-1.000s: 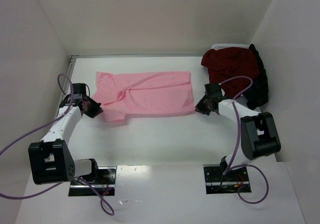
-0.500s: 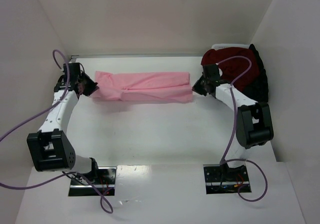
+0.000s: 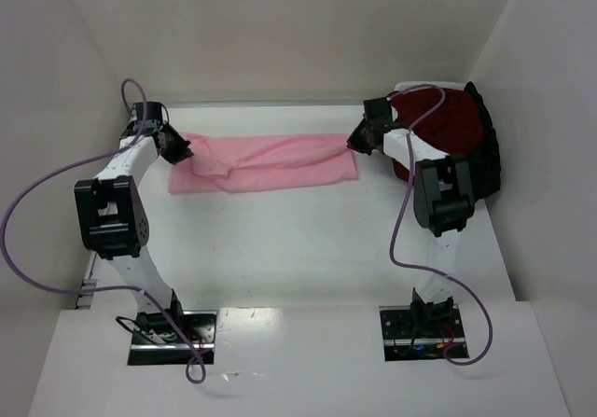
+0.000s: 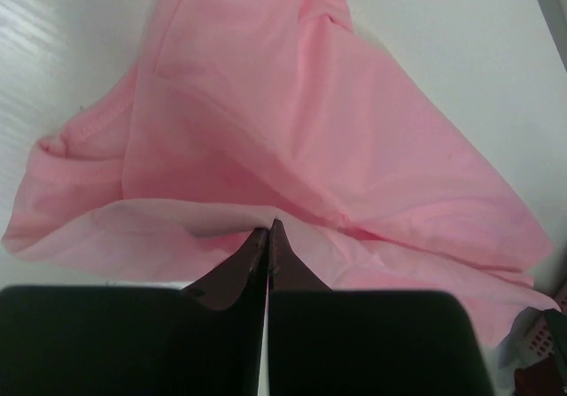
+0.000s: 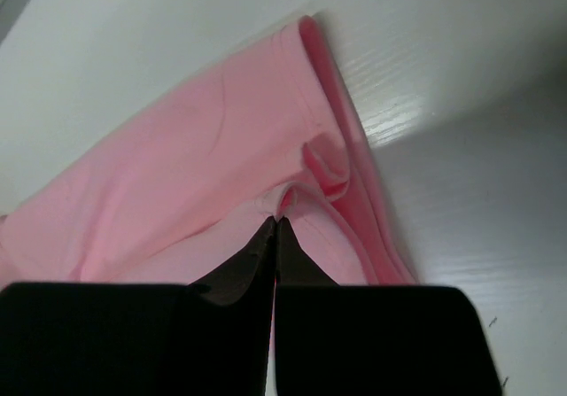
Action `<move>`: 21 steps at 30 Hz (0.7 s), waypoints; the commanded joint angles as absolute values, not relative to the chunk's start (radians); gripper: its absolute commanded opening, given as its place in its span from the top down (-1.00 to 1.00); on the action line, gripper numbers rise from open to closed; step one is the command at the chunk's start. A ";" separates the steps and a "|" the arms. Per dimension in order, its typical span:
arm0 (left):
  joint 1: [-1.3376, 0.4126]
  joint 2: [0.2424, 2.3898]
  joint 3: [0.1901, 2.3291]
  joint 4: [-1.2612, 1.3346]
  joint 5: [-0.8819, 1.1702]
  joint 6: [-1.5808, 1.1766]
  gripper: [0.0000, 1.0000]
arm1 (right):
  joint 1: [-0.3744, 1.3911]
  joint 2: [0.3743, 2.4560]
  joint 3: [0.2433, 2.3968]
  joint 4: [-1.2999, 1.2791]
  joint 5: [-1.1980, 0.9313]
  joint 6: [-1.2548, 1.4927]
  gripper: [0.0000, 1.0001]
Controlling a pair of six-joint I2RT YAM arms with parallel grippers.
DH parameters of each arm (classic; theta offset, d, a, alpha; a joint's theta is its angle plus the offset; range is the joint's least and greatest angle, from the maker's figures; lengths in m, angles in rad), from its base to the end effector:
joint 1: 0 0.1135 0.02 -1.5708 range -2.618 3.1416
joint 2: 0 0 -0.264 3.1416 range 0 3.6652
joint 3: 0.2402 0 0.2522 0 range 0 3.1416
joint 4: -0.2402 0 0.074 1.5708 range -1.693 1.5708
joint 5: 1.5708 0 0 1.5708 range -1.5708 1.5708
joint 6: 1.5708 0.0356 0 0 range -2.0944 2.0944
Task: Fold and stack the t-shirts
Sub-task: Fold the other side of the tshirt into a rectangle
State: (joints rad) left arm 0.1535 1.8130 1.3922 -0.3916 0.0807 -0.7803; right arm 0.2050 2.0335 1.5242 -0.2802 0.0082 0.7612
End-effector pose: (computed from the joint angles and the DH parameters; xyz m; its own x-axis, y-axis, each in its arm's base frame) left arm 0.4024 0.0593 0.2450 -0.4412 -0.7778 -0.4476 -0.5740 0.6280 -0.5254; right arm 0.4486 0.0930 0.2049 -0.6398 0.5715 -0.5139 0.3362 0.8094 0.4815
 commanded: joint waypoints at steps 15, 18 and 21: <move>0.221 2.123 1.716 -0.350 0.234 -0.747 0.91 | 0.204 2.161 1.644 -0.330 0.044 0.815 1.00; 0.221 2.148 1.733 -0.341 0.267 -0.735 0.56 | 0.195 2.170 1.669 -0.330 0.044 0.815 1.00; 0.221 2.160 1.755 -0.341 0.285 -0.710 -0.05 | 0.184 2.189 1.700 -0.330 0.035 0.815 0.97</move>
State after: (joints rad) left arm 0.2150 2.1468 1.7092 -0.3668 0.2367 -0.7395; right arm 0.1982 2.1620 1.6390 -0.3298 0.0151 0.8001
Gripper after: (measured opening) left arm 0.496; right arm 0.011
